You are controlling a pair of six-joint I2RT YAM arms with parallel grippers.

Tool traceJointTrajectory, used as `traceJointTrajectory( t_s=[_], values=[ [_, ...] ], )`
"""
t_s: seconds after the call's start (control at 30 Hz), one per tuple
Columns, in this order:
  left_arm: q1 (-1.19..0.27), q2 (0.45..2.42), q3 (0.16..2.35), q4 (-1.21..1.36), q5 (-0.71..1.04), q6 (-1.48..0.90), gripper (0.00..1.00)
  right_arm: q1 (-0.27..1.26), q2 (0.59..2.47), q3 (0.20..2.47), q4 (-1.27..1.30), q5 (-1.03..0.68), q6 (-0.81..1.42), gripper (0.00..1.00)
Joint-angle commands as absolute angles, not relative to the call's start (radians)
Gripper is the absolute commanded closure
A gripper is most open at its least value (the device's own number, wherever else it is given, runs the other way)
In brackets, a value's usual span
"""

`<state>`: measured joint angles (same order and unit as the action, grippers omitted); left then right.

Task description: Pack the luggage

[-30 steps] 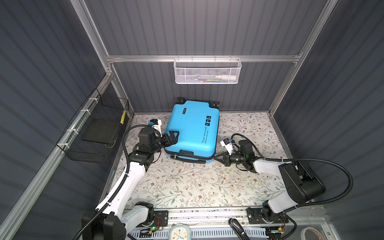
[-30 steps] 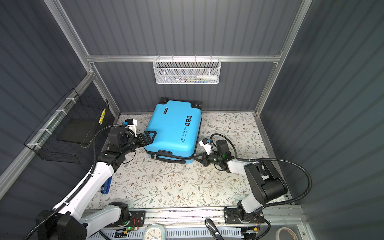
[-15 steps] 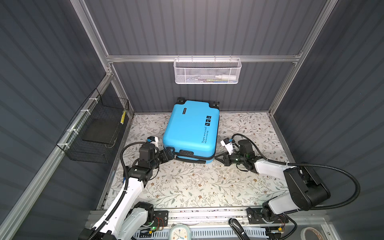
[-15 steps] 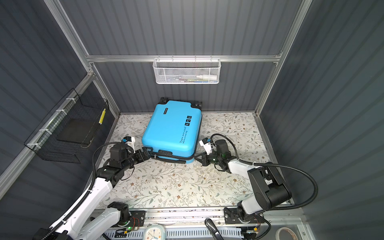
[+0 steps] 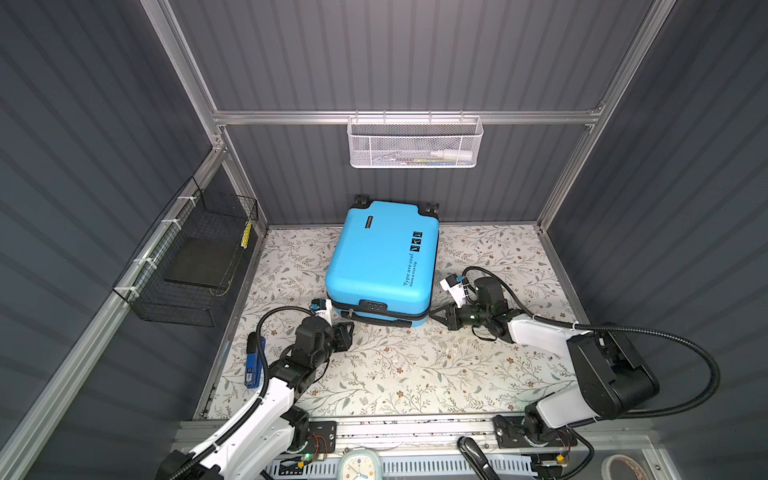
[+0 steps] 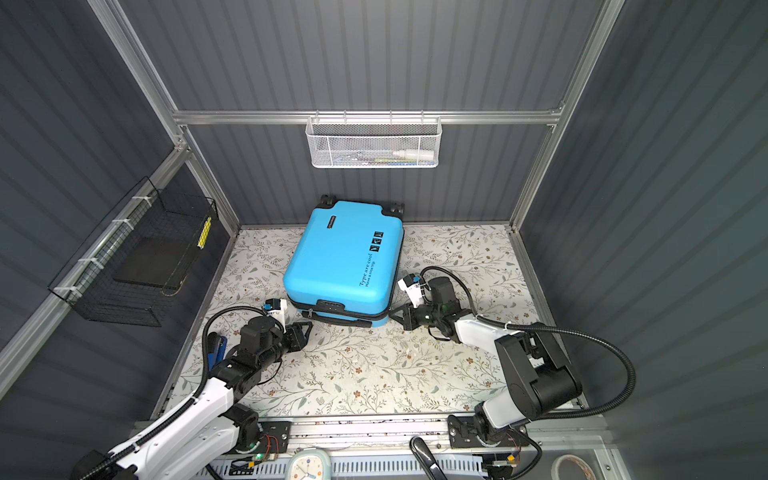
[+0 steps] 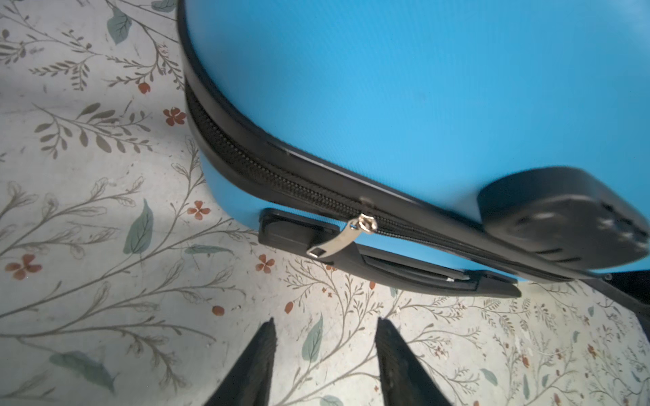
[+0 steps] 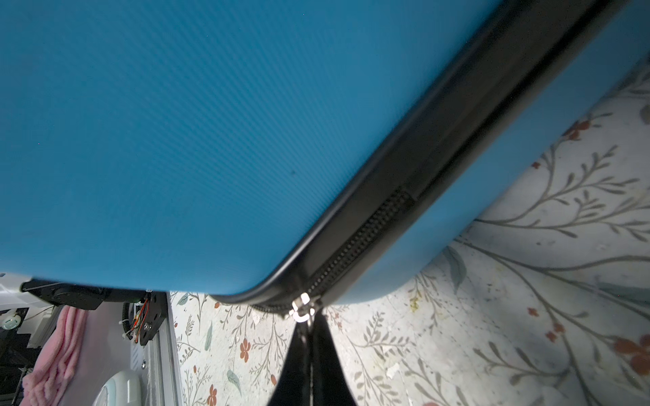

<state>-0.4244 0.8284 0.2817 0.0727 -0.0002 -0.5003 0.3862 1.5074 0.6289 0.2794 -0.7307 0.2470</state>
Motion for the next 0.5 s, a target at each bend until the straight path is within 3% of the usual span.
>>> traceJointTrajectory(
  t_s=[0.0,0.47],
  values=[
    [-0.428,0.827,0.245,0.263,-0.003,-0.390,0.53,0.371,1.539,0.634,0.250,-0.651,0.274,1.00],
    [-0.428,0.868,0.193,0.434,0.072,-0.175,0.65,0.371,1.546,0.650,0.224,-0.670,0.248,1.00]
  ],
)
